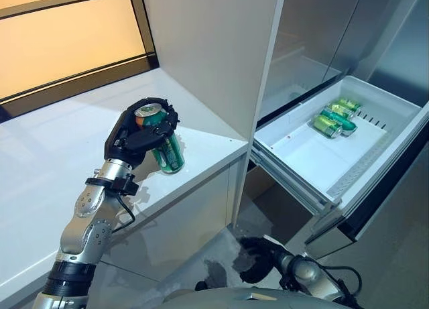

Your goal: Put drinks into fridge and close the fridge

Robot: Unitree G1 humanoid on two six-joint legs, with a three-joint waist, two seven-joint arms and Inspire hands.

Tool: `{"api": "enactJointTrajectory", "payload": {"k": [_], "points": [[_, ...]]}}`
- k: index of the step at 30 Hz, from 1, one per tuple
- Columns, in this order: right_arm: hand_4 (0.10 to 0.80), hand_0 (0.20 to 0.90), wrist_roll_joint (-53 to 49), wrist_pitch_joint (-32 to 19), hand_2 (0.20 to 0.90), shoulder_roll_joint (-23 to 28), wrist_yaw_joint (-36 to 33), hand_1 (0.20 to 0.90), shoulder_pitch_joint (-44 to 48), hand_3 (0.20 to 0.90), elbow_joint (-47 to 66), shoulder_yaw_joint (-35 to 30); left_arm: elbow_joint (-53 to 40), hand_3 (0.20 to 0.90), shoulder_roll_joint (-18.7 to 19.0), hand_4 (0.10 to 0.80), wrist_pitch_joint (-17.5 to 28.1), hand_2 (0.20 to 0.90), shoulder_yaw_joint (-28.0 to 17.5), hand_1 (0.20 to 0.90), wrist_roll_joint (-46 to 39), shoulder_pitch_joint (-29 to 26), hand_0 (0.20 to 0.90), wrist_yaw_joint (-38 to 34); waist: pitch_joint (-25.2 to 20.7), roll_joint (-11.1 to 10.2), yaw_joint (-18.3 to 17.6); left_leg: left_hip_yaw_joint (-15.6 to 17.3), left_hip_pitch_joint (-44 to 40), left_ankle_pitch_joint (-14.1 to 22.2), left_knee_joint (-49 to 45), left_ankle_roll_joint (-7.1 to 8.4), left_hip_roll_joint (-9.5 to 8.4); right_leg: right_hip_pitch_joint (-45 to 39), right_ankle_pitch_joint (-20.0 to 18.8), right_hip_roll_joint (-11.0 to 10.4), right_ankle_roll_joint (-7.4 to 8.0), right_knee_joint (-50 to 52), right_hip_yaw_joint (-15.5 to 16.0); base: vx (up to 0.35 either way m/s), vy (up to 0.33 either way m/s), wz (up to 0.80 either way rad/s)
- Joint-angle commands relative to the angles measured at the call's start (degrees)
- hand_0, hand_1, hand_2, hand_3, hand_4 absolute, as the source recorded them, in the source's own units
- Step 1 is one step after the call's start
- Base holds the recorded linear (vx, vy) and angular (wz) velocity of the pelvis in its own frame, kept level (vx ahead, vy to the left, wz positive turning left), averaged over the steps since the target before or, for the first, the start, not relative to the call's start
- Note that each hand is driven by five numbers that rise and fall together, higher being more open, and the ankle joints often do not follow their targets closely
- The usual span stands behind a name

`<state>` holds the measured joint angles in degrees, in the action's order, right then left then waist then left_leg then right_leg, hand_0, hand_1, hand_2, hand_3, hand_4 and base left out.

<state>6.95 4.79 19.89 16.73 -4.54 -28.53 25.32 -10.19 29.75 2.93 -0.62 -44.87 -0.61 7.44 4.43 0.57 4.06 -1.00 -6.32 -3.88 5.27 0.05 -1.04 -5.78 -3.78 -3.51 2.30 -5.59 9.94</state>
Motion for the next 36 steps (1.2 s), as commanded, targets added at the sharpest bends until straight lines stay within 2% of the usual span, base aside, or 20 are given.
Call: {"api": "enactJointTrajectory", "payload": {"k": [1, 7, 8, 12, 15, 21, 22, 23, 24, 26, 28, 31, 33, 36], "points": [[0.8, 0.9, -0.9, -5.4, 0.9, 2.1, 3.6, 0.9, 5.5, 0.9, 8.8, 1.4, -4.2, 0.2, 0.2, 0.1, 9.5, 0.3, 1.7, 0.3, 1.0, -10.5, 0.3, 3.7, -1.3, -0.7, -1.2, -2.6, -1.2, 6.3, -0.3, 1.44, -0.54, -3.0, 4.4, -1.0, 3.39, 0.6, 1.3, 0.0, 0.0, 0.0], [0.8, 0.9, -8.7, -6.4, 0.9, 5.6, 13.7, 0.9, 8.8, 0.9, 19.0, -1.0, -5.3, 0.2, -0.1, 0.1, 11.0, 0.3, 3.0, 0.3, 0.9, -10.1, 0.3, 5.9, -1.0, -1.0, -1.0, -2.4, -1.4, 6.2, -0.3, 1.31, -0.66, -3.1, 4.1, -1.1, 3.51, 0.6, 1.4, 0.0, 0.0, 0.0], [0.8, 0.9, -11.8, -5.6, 0.9, 6.4, 17.6, 0.9, 10.3, 0.9, 22.6, -1.2, -5.7, 0.2, 0.2, 0.1, 11.6, 0.3, 3.4, 0.3, 1.0, -10.1, 0.3, 6.7, -1.0, -1.1, -0.9, -2.4, -1.5, 6.1, -0.3, 1.23, -0.7, -3.1, 4.0, -1.1, 3.54, 0.6, 1.5, 0.0, 0.0, 0.0], [0.8, 0.9, -19.9, -3.6, 0.9, 7.8, 24.3, 0.9, 13.4, 0.9, 29.5, -1.9, -7.5, 0.2, 1.0, 0.1, 12.3, 0.3, 3.8, 0.3, -1.5, -10.2, 0.3, 9.6, -1.1, -1.4, -0.7, -2.0, -1.5, 6.1, -0.3, 1.19, -0.61, -3.2, 4.0, -1.0, 3.6, 0.6, 1.5, 0.0, 0.0, 0.0], [0.8, 0.9, -24.5, -4.4, 0.9, 9.1, 29.4, 0.9, 15.4, 0.9, 33.0, -1.9, -8.4, 0.2, 2.0, 0.1, 13.4, 0.3, 4.1, 0.3, -3.2, -10.7, 0.3, 11.2, -1.2, -1.6, -0.6, -1.7, -1.6, 6.1, -0.3, 1.23, -0.53, -3.2, 4.0, -1.0, 3.67, 0.6, 1.3, 0.0, 0.0, 0.0], [0.8, 0.9, -34.4, -3.6, 0.9, 10.2, 33.9, 0.9, 17.9, 0.9, 40.1, -1.7, -9.9, 0.2, 2.1, 0.1, 14.0, 0.3, 4.6, 0.3, -8.7, -11.3, 0.3, 15.8, -1.4, -1.9, -0.7, -1.1, -1.8, 6.3, -0.3, 1.2, -0.37, -3.3, 4.0, -1.0, 3.75, 0.6, 1.0, 0.001, 0.003, -0.01], [0.8, 0.9, -38.5, -5.3, 0.9, 10.9, 36.6, 0.9, 16.7, 0.9, 41.1, -3.5, -10.1, 0.2, 2.3, 0.1, 14.2, 0.3, 3.9, 0.3, -9.7, -10.9, 0.3, 17.1, -1.4, -2.0, -1.0, -0.9, -1.8, 6.3, -0.3, 1.22, -0.31, -3.2, 3.9, -0.9, 3.74, 0.6, 0.8, -0.014, 0.01, -0.04], [0.8, 0.9, -41.7, -10.9, 0.9, 13.0, 46.4, 0.9, 10.3, 0.9, 39.6, -9.6, -9.0, 0.2, 2.3, 0.1, 15.3, 0.3, 1.1, 0.3, -11.1, -8.9, 0.3, 21.3, -1.6, -1.9, -1.6, -0.5, -1.7, 6.5, -0.3, 1.22, -0.19, -2.9, 3.8, -0.7, 3.8, 0.6, 0.2, -0.022, 0.009, -0.03], [0.8, 0.9, -43.5, -13.2, 0.9, 12.6, 50.9, 0.9, 7.9, 0.9, 38.7, -11.7, -9.5, 0.2, 2.6, 0.1, 16.5, 0.3, 0.2, 0.3, -11.7, -8.0, 0.3, 23.0, -1.6, -1.9, -2.0, -0.1, -1.8, 6.8, -0.3, 0.95, -0.24, -2.7, 3.9, -0.7, 4.03, 0.6, -0.1, 0.0, 0.0, 0.0], [0.8, 0.9, -46.6, -11.7, 0.9, 12.8, 50.6, 0.9, 8.6, 0.9, 40.9, -11.3, -10.3, 0.2, 4.1, 0.1, 18.2, 0.3, 0.2, 0.3, -12.8, -9.4, 0.3, 23.2, -1.7, -2.0, -2.3, 0.0, -2.0, 6.9, -0.3, 0.92, -0.24, -2.8, 4.1, -0.8, 4.19, 0.6, -0.4, 0.003, 0.007, -0.12], [0.8, 0.9, -47.1, -10.1, 0.9, 10.7, 47.2, 0.9, 9.7, 0.9, 43.9, -11.2, -10.3, 0.2, 3.5, 0.1, 20.3, 0.3, -0.1, 0.3, -11.8, -10.7, 0.3, 23.5, -2.0, -2.2, -2.3, 0.2, -2.0, 7.0, -0.3, 1.0, -0.22, -2.7, 4.1, -0.8, 4.37, 0.6, -0.7, 0.015, 0.002, -0.17], [0.8, 0.9, -51.3, -6.3, 0.9, 11.0, 42.4, 0.9, 12.2, 0.9, 47.5, -14.6, -10.6, 0.2, 4.4, 0.1, 24.0, 0.3, -2.4, 0.3, -12.0, -10.9, 0.3, 23.7, -2.6, -2.3, -2.2, 0.2, -2.2, 7.4, -0.3, 0.93, -0.25, -2.8, 4.3, -0.7, 4.17, 0.6, -1.0, 0.028, -0.003, -0.11], [0.8, 0.9, -52.3, -6.3, 0.9, 10.8, 41.0, 0.9, 12.3, 0.9, 48.2, -16.7, -10.9, 0.2, 4.3, 0.1, 25.5, 0.3, -4.5, 0.3, -13.4, -10.7, 0.3, 25.6, -3.1, -2.3, -2.1, 0.1, -2.1, 7.5, -0.3, 0.92, -0.24, -2.7, 4.4, -0.6, 4.13, 0.6, -1.1, -0.001, -0.004, -0.08], [0.8, 0.9, -51.0, -7.7, 0.9, 11.1, 38.0, 0.9, 12.0, 0.9, 49.1, -19.2, -11.5, 0.2, 4.5, 0.1, 25.5, 0.3, -7.3, 0.3, -11.1, -10.1, 0.3, 24.2, -3.4, -2.4, -2.2, 0.1, -1.7, 7.0, -0.3, 0.9, -0.3, -2.1, 3.8, -0.6, 3.97, 0.6, -1.4, -0.008, -0.001, -0.01]]}}
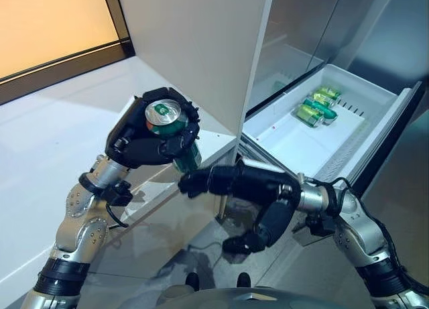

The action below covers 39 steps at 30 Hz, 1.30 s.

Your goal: Put drinks into fridge and close the fridge

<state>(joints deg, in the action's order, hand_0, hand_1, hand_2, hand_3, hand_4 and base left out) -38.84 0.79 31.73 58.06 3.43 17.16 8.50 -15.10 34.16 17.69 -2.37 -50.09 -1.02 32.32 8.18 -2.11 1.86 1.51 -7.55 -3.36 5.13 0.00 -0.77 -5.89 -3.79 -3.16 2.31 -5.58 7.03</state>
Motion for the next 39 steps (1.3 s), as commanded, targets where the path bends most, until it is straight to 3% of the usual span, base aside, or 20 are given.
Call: {"api": "enactJointTrajectory", "payload": {"k": [1, 7, 12, 20, 39], "points": [[0.8, 0.9, -5.6, -4.2, 0.9, -0.6, -4.2, 0.9, 3.9, 0.9, 3.8, -3.2, -6.6, 0.2, 0.3, 0.1, 10.3, 0.3, -6.2, 0.3, -4.6, -9.4, 0.3, -1.3, -7.3, 0.3, -0.1, -2.4, -0.4, 6.5, -0.1, 0.93, -0.55, -1.9, 3.9, -0.9, 3.96, 0.6, 1.4, 0.0, 0.0, 0.0], [0.8, 0.9, -5.4, -6.0, 0.9, 0.6, -8.5, 0.9, 5.1, 0.9, 3.3, -5.4, -4.5, 0.2, 2.1, 0.1, 10.6, 0.3, -6.9, 0.3, 3.1, -9.0, 0.3, -6.9, -7.3, 0.5, -0.3, -2.3, -0.4, 6.6, -0.1, 0.99, -0.51, -1.8, 3.9, -0.8, 3.96, 0.6, 1.3, 0.0, 0.0, 0.0], [0.8, 0.9, -1.9, -6.5, 0.9, 1.8, -15.2, 0.9, 5.6, 0.9, 0.5, -7.3, -4.4, 0.2, 2.7, 0.1, 8.1, 0.3, -7.1, 0.3, -0.8, -8.1, 0.3, -4.0, -7.2, 0.6, -0.3, -2.5, -0.1, 6.3, -0.1, 1.13, -0.52, -1.5, 3.7, -0.9, 4.03, 0.6, 1.5, 0.0, 0.0, 0.0], [0.8, 0.9, 1.3, -4.3, 0.9, 4.0, -22.0, 0.9, 10.9, 0.9, -2.0, -3.8, -3.9, 0.2, 3.3, 0.1, 5.2, 0.3, -2.3, 0.3, 1.5, -10.2, 0.3, -4.0, -6.8, 0.8, -0.2, -2.8, -0.6, 6.8, -0.1, 1.07, -0.6, -2.0, 4.1, -0.7, 3.81, 0.6, 1.6, 0.015, 0.003, 0.0], [0.8, 0.9, 2.6, -0.6, 0.9, 2.7, -25.0, 0.9, 20.1, 0.9, -5.7, 5.9, -5.2, 0.2, 2.9, 0.1, 1.1, 0.3, 4.6, 0.3, -0.7, -15.0, 0.3, -1.2, -6.8, 0.4, 1.4, -4.0, -1.2, 7.0, -0.1, 0.92, -0.89, -2.9, 4.3, -0.9, 3.45, 0.6, 2.6, 0.009, -0.001, 0.0]]}}
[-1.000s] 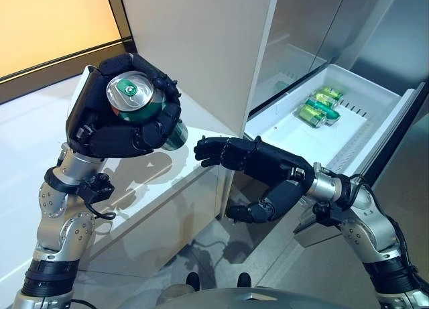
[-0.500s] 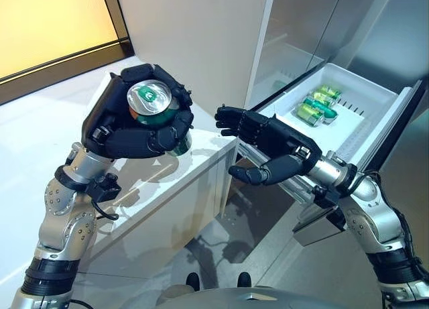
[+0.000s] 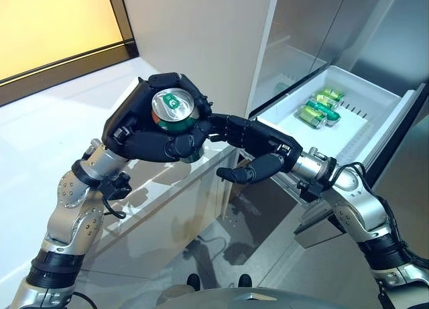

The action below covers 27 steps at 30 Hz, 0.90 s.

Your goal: Put drinks into fridge and close the fridge

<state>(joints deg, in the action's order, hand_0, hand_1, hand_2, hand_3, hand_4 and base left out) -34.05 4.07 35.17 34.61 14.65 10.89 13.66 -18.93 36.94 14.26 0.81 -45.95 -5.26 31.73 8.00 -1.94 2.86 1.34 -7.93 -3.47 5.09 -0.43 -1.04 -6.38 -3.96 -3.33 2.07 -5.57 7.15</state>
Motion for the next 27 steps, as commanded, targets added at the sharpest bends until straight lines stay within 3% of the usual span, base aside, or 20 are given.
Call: {"api": "enactJointTrajectory", "payload": {"k": [1, 27], "points": [[0.8, 0.9, -2.4, -3.7, 0.9, -0.9, -1.8, 0.9, 9.5, 0.9, 0.5, 1.3, -1.3, 0.2, 0.2, 0.1, 4.2, 0.3, 1.7, 0.3, -5.1, -11.0, 0.3, -0.6, -6.6, 0.2, 0.6, -3.9, -0.8, 7.0, -0.1, 1.34, -0.64, -2.5, 4.5, -0.7, 3.62, 0.6, 2.4, 0.0, 0.0, 0.0], [0.8, 0.9, -1.6, -0.3, 0.9, -5.9, -2.7, 0.9, 18.2, 0.9, -1.1, 10.6, -2.3, 0.2, -2.7, 0.1, 0.0, 0.3, 7.2, 0.3, -7.6, -14.4, 0.3, 0.8, -6.7, 0.1, 1.8, -4.3, -1.0, 6.9, -0.1, 1.06, -0.84, -2.8, 4.5, -0.5, 3.19, 0.6, 2.5, 0.0, 0.0, 0.0]]}}
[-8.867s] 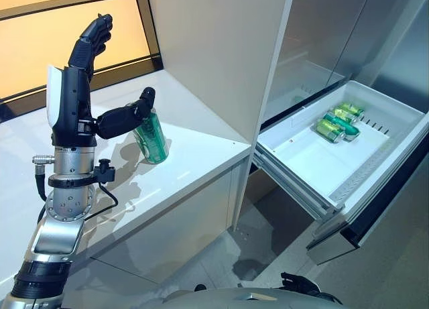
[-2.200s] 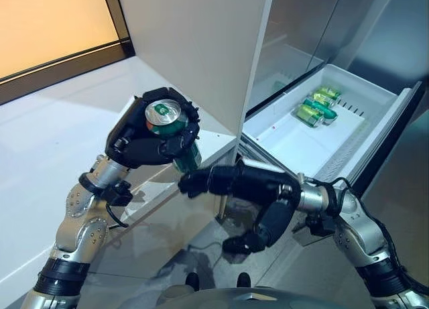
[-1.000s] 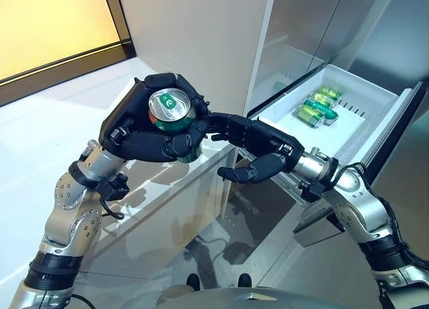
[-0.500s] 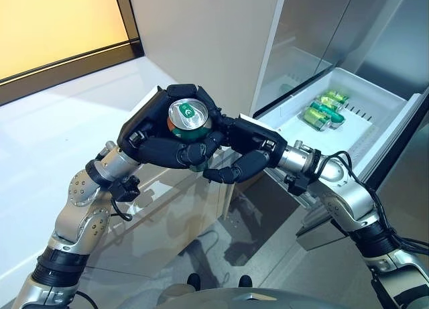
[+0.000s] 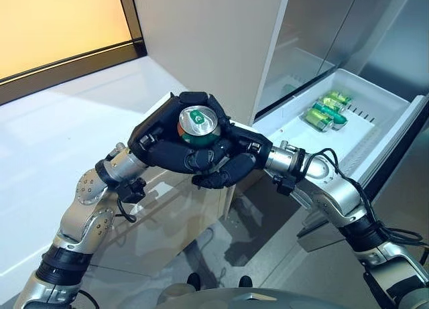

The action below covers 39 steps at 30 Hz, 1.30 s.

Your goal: Put drinks into fridge and close the fridge

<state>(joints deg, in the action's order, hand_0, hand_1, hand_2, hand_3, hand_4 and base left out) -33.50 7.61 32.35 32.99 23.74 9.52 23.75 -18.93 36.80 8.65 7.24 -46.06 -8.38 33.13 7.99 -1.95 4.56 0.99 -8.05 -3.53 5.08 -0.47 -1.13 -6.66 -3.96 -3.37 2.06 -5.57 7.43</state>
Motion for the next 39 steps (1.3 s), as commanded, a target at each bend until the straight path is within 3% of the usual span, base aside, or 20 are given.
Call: {"api": "enactJointTrajectory", "payload": {"k": [1, 2, 4, 5, 14, 15, 16, 17, 19, 20, 21, 22, 28, 39], "points": [[0.8, 0.9, -2.1, -3.6, 0.9, -3.3, -1.2, 0.9, 9.4, 0.9, 0.3, 0.8, -2.3, 0.2, -2.7, 0.1, 5.5, 0.3, 0.9, 0.3, -7.6, -11.4, 0.3, -0.7, -6.7, 0.1, 0.1, -4.0, -0.9, 7.0, -0.1, 1.08, -0.75, -2.6, 4.5, -0.5, 3.18, 0.6, 2.2, 0.0, 0.0, 0.0], [0.8, 0.9, -1.9, -3.8, 0.9, -3.6, -1.4, 0.9, 9.5, 0.9, 0.3, 1.0, -2.3, 0.2, -2.9, 0.1, 5.4, 0.3, 1.1, 0.3, -7.6, -11.5, 0.3, -0.6, -6.7, 0.1, 0.1, -4.0, -0.9, 7.0, -0.1, 1.07, -0.76, -2.6, 4.5, -0.5, 3.17, 0.6, 2.2, 0.0, 0.0, 0.0], [0.177, 0.366, -2.0, -3.9, 0.366, -4.2, -1.8, 0.366, 10.2, 0.277, -0.1, 1.5, -2.4, 0.2, -3.3, 0.1, 5.0, 0.3, 1.5, 0.3, -7.8, -11.7, 0.3, -0.4, -6.7, 0.1, 0.3, -4.1, -0.9, 6.9, -0.1, 1.04, -0.8, -2.7, 4.5, -0.5, 3.12, 0.6, 2.2, -0.003, 0.005, 0.02], [0.1, 0.3, -2.0, -3.9, 0.3, -4.4, -2.0, 0.3, 10.4, 0.2, -0.1, 1.6, -2.3, 0.2, -3.5, 0.1, 5.0, 0.3, 1.6, 0.3, -7.7, -11.7, 0.3, -0.3, -6.7, 0.1, 0.3, -4.1, -0.9, 6.9, -0.1, 1.03, -0.8, -2.7, 4.5, -0.5, 3.11, 0.6, 2.3, -0.009, 0.01, 0.07], [0.1, 0.3, -2.6, -4.6, 0.3, -4.1, -4.8, 0.3, 11.1, 0.2, 0.2, 1.0, -2.5, 0.2, -3.4, 0.1, 4.2, 0.3, 1.5, 0.3, -7.7, -11.7, 0.3, -0.4, -6.7, 0.1, 0.4, -4.2, -0.8, 6.9, -0.1, 1.02, -0.88, -2.6, 4.4, -0.6, 3.2, 0.6, 2.4, -0.002, 0.001, 0.01], [0.1, 0.3, -2.6, -4.8, 0.3, -4.1, -4.9, 0.3, 11.1, 0.2, 0.1, 0.7, -2.6, 0.233, -3.3, 0.133, 4.3, 0.328, 1.4, 0.328, -7.8, -11.6, 0.328, -0.5, -6.7, 0.1, 0.4, -4.2, -0.8, 6.9, -0.1, 1.03, -0.87, -2.6, 4.4, -0.6, 3.2, 0.6, 2.3, 0.0, 0.0, 0.0], [0.1, 0.3, -2.3, -5.0, 0.3, -4.1, -4.9, 0.3, 11.0, 0.2, 0.0, 0.2, -2.4, 0.282, -3.2, 0.182, 4.2, 0.371, 1.0, 0.371, -8.1, -11.6, 0.371, -0.2, -6.6, 0.2, 0.4, -4.2, -0.8, 6.9, -0.1, 1.01, -0.89, -2.6, 4.4, -0.6, 3.17, 0.6, 2.3, -0.037, 0.01, 0.01], [0.1, 0.3, -2.2, -5.0, 0.3, -4.0, -5.0, 0.3, 11.0, 0.2, 0.1, -0.1, -2.3, 0.4, -3.1, 0.3, 4.1, 0.472, 0.7, 0.472, -7.9, -11.7, 0.472, -0.1, -6.7, 0.1, 0.4, -4.2, -0.4, 6.3, -0.1, 0.96, -1.0, -2.2, 3.9, -0.7, 3.13, 0.6, 2.3, 0.0, 0.0, 0.0], [0.1, 0.3, -2.3, -5.3, 0.3, -3.7, -5.5, 0.3, 11.2, 0.2, 0.3, -0.5, -2.5, 0.502, -3.0, 0.402, 3.9, 0.559, 0.3, 0.559, -7.8, -11.5, 0.559, 0.0, -6.7, 0.1, 0.3, -4.2, -0.4, 6.4, -0.1, 0.97, -0.99, -2.1, 3.9, -0.7, 3.17, 0.6, 2.3, -0.021, 0.002, 0.01], [0.1, 0.3, -2.3, -5.4, 0.3, -3.7, -5.8, 0.3, 11.1, 0.2, 0.6, -0.8, -2.5, 0.807, -2.9, 0.707, 3.9, 0.82, 0.1, 0.82, -7.6, -11.5, 0.82, -0.1, -6.7, 0.1, 0.3, -4.2, -0.4, 6.3, -0.1, 0.96, -0.99, -2.1, 3.8, -0.7, 3.16, 0.6, 2.3, -0.041, 0.001, 0.02], [0.1, 0.3, -2.3, -5.4, 0.3, -3.7, -5.8, 0.3, 11.1, 0.2, 0.6, -0.8, -2.5, 0.807, -2.9, 0.707, 3.9, 0.82, 0.1, 0.82, -7.6, -11.5, 0.82, -0.1, -6.7, 0.1, 0.3, -4.1, -0.4, 6.3, -0.1, 0.96, -0.99, -2.1, 3.8, -0.7, 3.16, 0.6, 2.3, 0.0, 0.0, 0.0], [0.1, 0.3, -2.3, -5.9, 0.3, -3.6, -6.9, 0.3, 11.2, 0.2, 0.8, -1.0, -2.5, 0.9, -2.8, 0.8, 3.8, 0.9, -0.1, 0.9, -7.4, -11.7, 0.9, -0.5, -6.7, 0.1, 0.3, -4.1, -0.3, 6.3, -0.1, 0.93, -0.99, -2.1, 3.8, -0.7, 3.17, 0.6, 2.2, 0.0, 0.0, 0.0], [0.1, 0.3, -2.4, -8.5, 0.3, -3.4, -10.5, 0.3, 12.1, 0.2, 0.6, -2.9, -1.7, 0.9, -1.8, 0.8, 6.2, 0.9, -1.1, 0.9, -5.9, -11.9, 0.9, -3.5, -6.8, 0.2, 0.2, -3.9, -0.2, 6.3, -0.1, 0.9, -0.92, -1.9, 3.7, -0.6, 3.12, 0.6, 2.1, -0.014, 0.001, 0.0], [0.1, 0.3, -2.7, -14.1, 0.3, -1.4, -20.6, 0.3, 12.7, 0.2, 6.9, -11.4, -1.2, 0.9, -1.3, 0.8, 13.0, 0.9, -9.3, 0.9, -5.3, -9.3, 0.9, -12.0, -7.2, 0.1, 0.1, -4.1, 0.2, 6.2, -0.1, 0.98, -0.83, -1.6, 3.8, -0.3, 2.96, 0.6, 1.8, 0.0, 0.0, 0.0]]}}
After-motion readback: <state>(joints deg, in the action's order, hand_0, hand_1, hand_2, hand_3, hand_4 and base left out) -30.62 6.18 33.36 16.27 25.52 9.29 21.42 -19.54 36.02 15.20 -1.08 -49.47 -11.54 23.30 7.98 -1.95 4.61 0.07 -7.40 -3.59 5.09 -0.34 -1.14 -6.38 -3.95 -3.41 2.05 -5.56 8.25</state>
